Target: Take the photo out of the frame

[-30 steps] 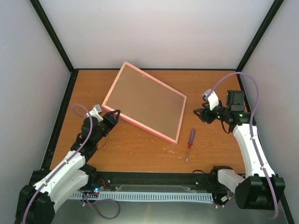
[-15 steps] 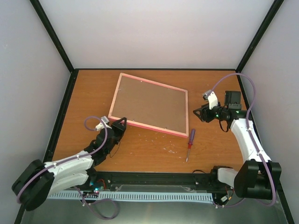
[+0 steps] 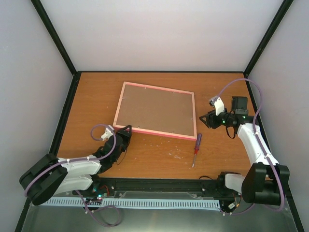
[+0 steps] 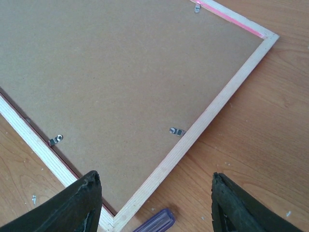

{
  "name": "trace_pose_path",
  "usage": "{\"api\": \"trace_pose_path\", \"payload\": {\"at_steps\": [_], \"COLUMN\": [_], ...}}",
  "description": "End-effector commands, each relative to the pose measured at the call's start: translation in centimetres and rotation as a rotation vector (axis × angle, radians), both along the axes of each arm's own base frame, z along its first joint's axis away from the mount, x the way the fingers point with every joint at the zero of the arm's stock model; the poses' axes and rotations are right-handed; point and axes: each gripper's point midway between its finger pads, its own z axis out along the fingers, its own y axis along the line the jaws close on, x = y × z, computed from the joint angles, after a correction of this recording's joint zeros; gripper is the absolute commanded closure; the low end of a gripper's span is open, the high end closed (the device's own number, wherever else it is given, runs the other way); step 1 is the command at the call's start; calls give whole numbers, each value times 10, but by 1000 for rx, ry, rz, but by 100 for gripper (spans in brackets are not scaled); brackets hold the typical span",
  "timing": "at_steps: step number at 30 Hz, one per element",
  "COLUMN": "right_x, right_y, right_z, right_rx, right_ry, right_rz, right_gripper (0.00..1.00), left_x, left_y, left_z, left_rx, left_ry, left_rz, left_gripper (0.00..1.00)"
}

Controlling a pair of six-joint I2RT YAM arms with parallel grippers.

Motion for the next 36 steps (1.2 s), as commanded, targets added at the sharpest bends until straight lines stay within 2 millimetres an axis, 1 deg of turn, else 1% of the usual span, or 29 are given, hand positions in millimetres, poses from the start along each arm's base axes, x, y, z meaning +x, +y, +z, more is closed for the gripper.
{"api": "trace_pose_path", "payload": {"at_steps": [1, 4, 6, 8, 9, 14, 17, 19, 21, 23, 26, 27, 28, 29, 30, 31, 33, 35, 36], "right_x": [1, 1, 0, 0, 0, -2, -2, -2, -2, -2, -2, 0, 1, 1, -1, -3, -8, -12, -15], "right_y": [-3, -4, -4, -5, -4, -4, -6, -7, -9, -12, -17, -20, -26, -30, -32, -33, -36, -41, -42], "right_z": [-8, -11, -12, -15, -15, -15, -12, -9, -6, -2, 7, 12, 17, 21, 22, 22, 21, 23, 26], "right_rx": [-10, -22, -26, -28, -26, -28, -35, -35, -38, -39, -30, -30, -24, -15, 0, 19, 57, 89, 107], "right_ry": [-5, 2, 4, 9, 14, 16, 2, -2, -7, -4, 17, 19, 23, 29, 44, 57, 77, 80, 69], "right_rz": [7, 12, 17, 16, 17, 23, 24, 20, 10, -16, -47, -64, -90, -107, -118, -125, -137, -151, -153], "right_gripper": [39, 40, 39, 39, 39, 39, 40, 39, 39, 39, 38, 37, 36, 35, 35, 35, 35, 35, 34], "left_x": [-11, -11, -12, -16, -17, -24, -28, -28, -26, -21, -9, -4, -1, 2, 2, 4, -3, -7, -13], "left_y": [19, 9, 3, 2, 1, 6, 7, 5, 2, -7, -29, -39, -50, -61, -78, -99, -132, -156, -169], "left_z": [-46, -53, -61, -73, -76, -78, -75, -67, -53, -33, 1, 13, 23, 28, 25, 34, 29, 25, 26], "left_rx": [155, 139, 124, 118, 122, 130, 155, 189, 251, 323, 485, 546, 591, 631, 667, 688, 706, 743, 776], "left_ry": [97, 119, 149, 208, 229, 266, 286, 283, 264, 214, 98, 52, 12, -20, -48, -95, -96, -92, -123], "left_rz": [30, -4, -19, -17, -16, -16, -33, -57, -97, -164, -305, -365, -424, -484, -585, -684, -879, -967, -1001], "left_gripper": [94, 93, 88, 75, 72, 53, 42, 38, 35, 34, 37, 39, 40, 40, 42, 44, 47, 49, 50]}}
